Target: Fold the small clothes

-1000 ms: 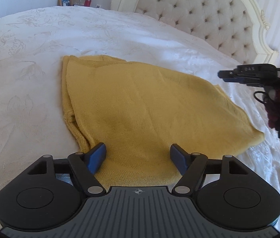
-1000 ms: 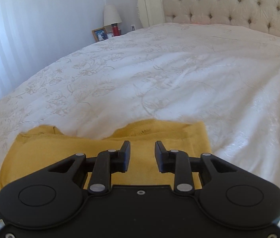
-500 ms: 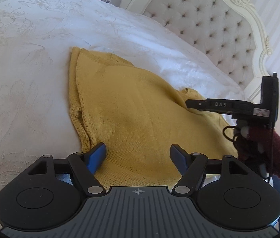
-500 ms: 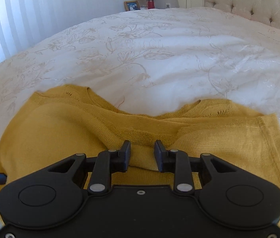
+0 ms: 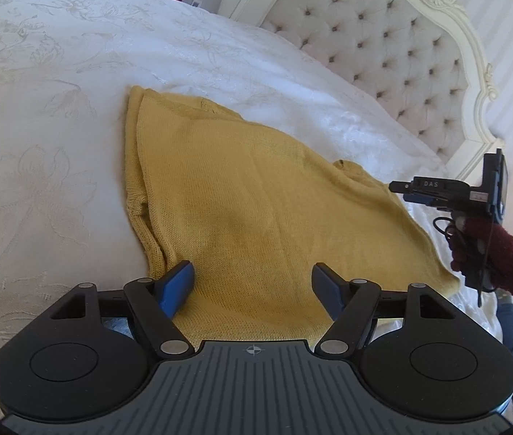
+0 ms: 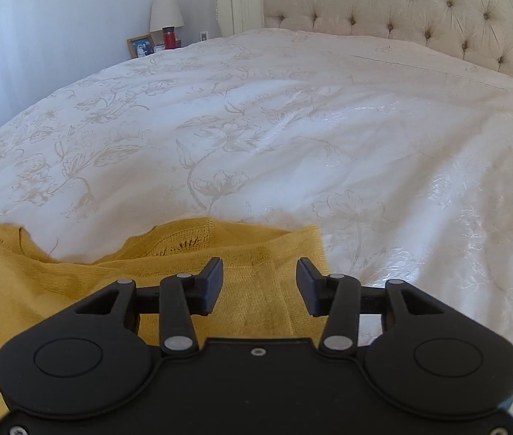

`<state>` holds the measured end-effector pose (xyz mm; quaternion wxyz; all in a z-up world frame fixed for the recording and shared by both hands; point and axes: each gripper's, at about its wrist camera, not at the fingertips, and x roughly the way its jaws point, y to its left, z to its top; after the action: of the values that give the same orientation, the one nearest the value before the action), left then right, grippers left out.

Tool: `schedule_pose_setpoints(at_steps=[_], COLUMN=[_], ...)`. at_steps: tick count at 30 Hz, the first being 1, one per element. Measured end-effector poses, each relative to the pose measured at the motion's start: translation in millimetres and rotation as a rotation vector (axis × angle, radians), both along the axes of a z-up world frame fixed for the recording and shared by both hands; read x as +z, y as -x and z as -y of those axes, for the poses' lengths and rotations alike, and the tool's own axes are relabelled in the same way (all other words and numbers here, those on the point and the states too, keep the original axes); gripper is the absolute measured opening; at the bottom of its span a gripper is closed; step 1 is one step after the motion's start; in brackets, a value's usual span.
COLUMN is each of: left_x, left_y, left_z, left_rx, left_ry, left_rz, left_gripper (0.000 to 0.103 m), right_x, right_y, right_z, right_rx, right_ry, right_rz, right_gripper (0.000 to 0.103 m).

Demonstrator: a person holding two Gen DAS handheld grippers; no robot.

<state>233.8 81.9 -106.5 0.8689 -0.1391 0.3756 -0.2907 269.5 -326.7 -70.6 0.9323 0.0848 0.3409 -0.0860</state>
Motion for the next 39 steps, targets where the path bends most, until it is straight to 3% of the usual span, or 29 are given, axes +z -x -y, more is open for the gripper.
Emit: schedule_pose_setpoints(at_steps=[2, 6, 8, 9, 12, 14, 18, 21, 24, 25, 28, 33, 37, 39], left_x=[0, 0, 0, 0, 0, 0, 0, 0, 0, 0, 1, 10, 22, 25], left_y=[1, 2, 2, 2, 2, 2, 2, 1, 1, 0, 1, 8, 15, 14], left_z=[0, 1, 1, 1, 0, 0, 0, -2, -2, -2, 0, 3, -1, -7], left_rx=[0.0, -0.001, -0.001, -0.001, -0.002, -0.001, -0.007, -0.006, -0.006, -0.006, -0.006, -0.007, 0.044, 0.085], left_ry=[0.0, 0.001, 0.001, 0.001, 0.003, 0.004, 0.003, 0.01, 0.008, 0.007, 0.001, -0.01, -0.027, -0.034], left_rz=[0.002, 0.006, 0.006, 0.006, 0.005, 0.004, 0.007, 0.003, 0.004, 0.004, 0.013, 0.086, 0.187, 0.198], left_gripper=[0.07, 0.071, 0.071, 0.071, 0.071, 0.071, 0.071, 0.071, 0.071, 0.071, 0.072, 0.072, 0.072, 0.074], right_x=[-4, -14, -18, -18, -3, 9, -4, -14, -12, -10, 2, 14, 9, 1], right_y=[-5, -12, -15, -15, -1, 3, -20, -24, -14, -9, 6, 16, 5, -6], right_z=[3, 7, 4, 0, -26, -26, -2, -4, -7, -9, -24, -71, -116, -133], right_rx=[0.006, 0.02, 0.04, 0.049, 0.134, 0.099, -0.025, -0.016, -0.042, -0.048, -0.027, 0.142, 0.269, 0.293], right_ry=[-0.027, -0.088, -0.094, -0.072, 0.062, 0.122, 0.135, 0.133, 0.12, 0.116, 0.129, 0.123, 0.151, 0.182], right_rz=[-0.004, -0.006, -0.027, -0.04, 0.016, 0.077, -0.013, -0.042, -0.003, 0.013, 0.058, 0.083, 0.03, -0.009], right_gripper=[0.061, 0.06, 0.037, 0.017, 0.015, 0.015, 0.012, 0.02, 0.057, 0.062, 0.062, 0.07, 0.074, 0.075])
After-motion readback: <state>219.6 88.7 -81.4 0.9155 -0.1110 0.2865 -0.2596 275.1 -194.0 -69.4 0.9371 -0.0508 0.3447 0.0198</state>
